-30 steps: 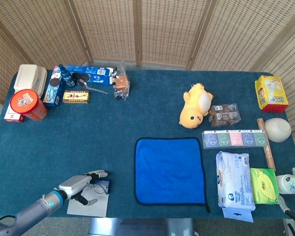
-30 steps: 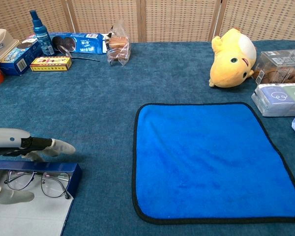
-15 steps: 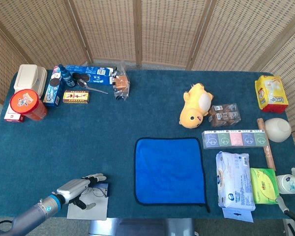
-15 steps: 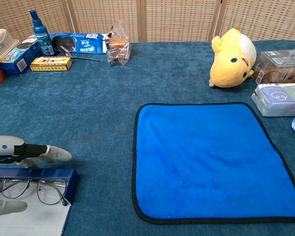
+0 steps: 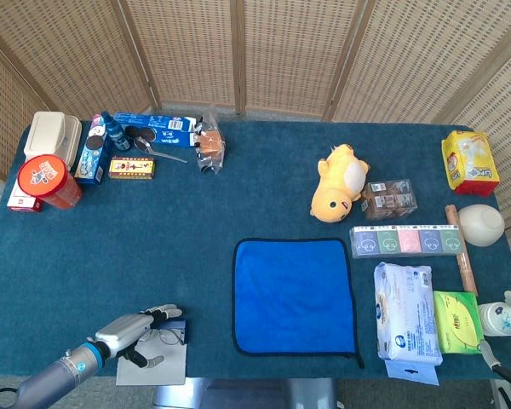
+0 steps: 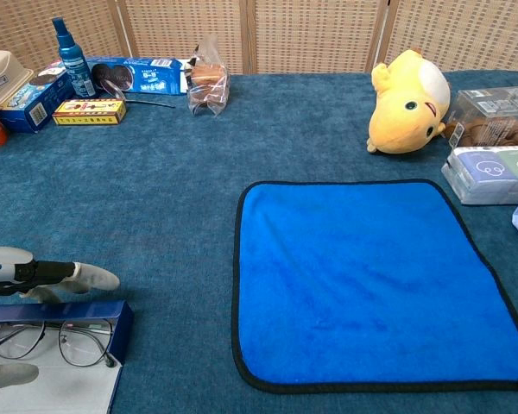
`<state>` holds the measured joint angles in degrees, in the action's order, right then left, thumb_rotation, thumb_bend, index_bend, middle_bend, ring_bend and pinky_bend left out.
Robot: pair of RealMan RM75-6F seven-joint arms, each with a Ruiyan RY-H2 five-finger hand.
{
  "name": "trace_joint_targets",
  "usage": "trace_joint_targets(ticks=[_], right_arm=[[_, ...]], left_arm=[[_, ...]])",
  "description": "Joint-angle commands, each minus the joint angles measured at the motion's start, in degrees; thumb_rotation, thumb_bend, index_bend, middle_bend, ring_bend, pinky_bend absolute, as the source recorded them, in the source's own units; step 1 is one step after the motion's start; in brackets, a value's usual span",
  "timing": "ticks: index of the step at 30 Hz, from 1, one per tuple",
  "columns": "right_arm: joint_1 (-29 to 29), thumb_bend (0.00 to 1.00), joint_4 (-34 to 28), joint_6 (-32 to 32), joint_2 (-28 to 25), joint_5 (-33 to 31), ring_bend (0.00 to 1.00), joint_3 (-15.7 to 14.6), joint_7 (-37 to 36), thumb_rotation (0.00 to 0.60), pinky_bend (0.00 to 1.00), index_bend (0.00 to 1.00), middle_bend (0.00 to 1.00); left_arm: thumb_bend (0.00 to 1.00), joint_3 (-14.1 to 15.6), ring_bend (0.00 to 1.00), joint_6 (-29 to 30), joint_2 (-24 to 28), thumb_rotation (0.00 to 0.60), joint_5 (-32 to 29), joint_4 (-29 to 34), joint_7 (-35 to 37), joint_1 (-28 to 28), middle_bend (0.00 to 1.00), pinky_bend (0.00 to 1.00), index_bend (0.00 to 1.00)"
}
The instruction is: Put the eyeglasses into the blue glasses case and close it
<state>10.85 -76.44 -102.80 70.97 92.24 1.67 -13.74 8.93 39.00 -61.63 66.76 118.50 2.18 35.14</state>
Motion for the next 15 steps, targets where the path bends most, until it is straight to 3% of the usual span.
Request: trace_joint_targets(ticks=[1, 10, 15], right_arm=[[0.09, 0.29, 0.06, -0.08, -0.01, -0.06, 0.22, -0.02, -0.12, 0.568, 0.18, 0.11, 0.24], [0.07, 0.29, 0.23, -0.23, -0.05, 0.10, 0.22, -0.04, -0.39, 0.560, 0.17, 0.11, 0.24], [-0.45, 0.29, 0.21, 0.24, 0.00, 0.47, 0.22, -0.04, -0.26, 0.566, 0.17, 0.11, 0.24]], left_arm=[[0.32, 0.02, 0.00, -0.01, 0.03, 0.534, 0.23, 0.02, -0.11, -0.08, 0.01, 0.11, 0.00], [0.32, -0.05, 0.00, 2.56, 0.51, 0.536, 1.99, 0.60, -0.34, -1.65, 0.00, 0.11, 0.00], [0.32, 0.37, 0.00, 12.81, -0.03, 0.538, 7.53, 1.12, -5.26, -6.43, 0.00, 0.10, 0.00]])
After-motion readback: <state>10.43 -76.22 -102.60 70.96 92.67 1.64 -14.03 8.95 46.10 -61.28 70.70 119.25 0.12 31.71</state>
